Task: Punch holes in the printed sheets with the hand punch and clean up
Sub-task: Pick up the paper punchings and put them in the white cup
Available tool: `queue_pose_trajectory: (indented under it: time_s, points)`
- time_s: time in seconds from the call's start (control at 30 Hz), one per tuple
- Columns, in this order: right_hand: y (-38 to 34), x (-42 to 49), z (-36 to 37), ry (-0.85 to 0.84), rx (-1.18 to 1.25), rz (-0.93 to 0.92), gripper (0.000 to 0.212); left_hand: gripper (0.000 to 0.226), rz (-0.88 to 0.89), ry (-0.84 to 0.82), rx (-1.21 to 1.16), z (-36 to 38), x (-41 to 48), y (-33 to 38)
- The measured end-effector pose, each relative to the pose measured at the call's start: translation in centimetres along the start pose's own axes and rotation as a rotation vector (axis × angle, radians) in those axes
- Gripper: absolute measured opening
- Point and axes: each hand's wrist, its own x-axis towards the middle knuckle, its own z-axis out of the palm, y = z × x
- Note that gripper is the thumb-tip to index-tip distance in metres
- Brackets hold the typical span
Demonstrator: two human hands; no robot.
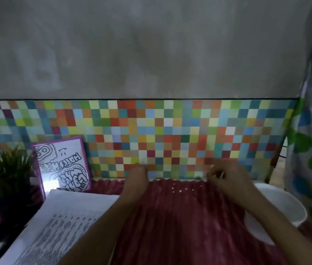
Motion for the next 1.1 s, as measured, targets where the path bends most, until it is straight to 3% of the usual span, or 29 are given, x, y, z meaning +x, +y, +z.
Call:
queue_pose_trajectory:
  time_s: [0.07,0.13,0.23,0.33,0.5,0.63,0.73,0.87,1.0,1.1]
  points:
    - [-1.0,0.6,3.8,-0.188,0.048,0.026,0.012,0.017,-0.085,-0.027,-0.041,0.1,-0.1,-3.0]
    - [-1.4,1.2,7.7,-0.244,0.101,0.07,0.01,0.014,-0.136,-0.042,-0.129,0.7,0.1,-4.6]
    - [-1.2,1.5,12.4,-0.249,0.171,0.165,0.015,0.012,-0.138,-0.067,-0.211,1.2,0.5,-5.3]
    - [-0.5,1.6,15.1,-0.13,0.17,0.239,0.015,0.015,-0.133,-0.052,-0.222,1.7,0.9,-5.7]
    - [-0.4,1.5,16.1,-0.065,0.11,0.246,0.003,0.011,-0.075,-0.001,-0.106,2.1,0.8,-6.0]
    - [-0.4,1.2,16.2,-0.005,0.063,0.215,0.016,0.022,0.057,-0.011,0.139,2.4,0.8,-5.5]
    - [0.6,1.6,15.7,0.059,0.353,0.292,0.021,0.024,0.083,-0.015,0.197,2.2,1.0,-5.2]
    - [2.3,2.8,13.4,0.176,0.574,0.389,0.019,0.027,-0.027,-0.018,0.015,1.7,1.7,-6.1]
    - [3.5,3.2,12.7,0.024,0.559,0.396,0.018,0.021,0.049,0.051,-0.033,1.4,1.2,-4.9]
    - [3.3,2.9,13.3,-0.066,0.5,0.359,0.02,0.021,0.215,-0.022,-0.036,2.3,0.2,-1.6]
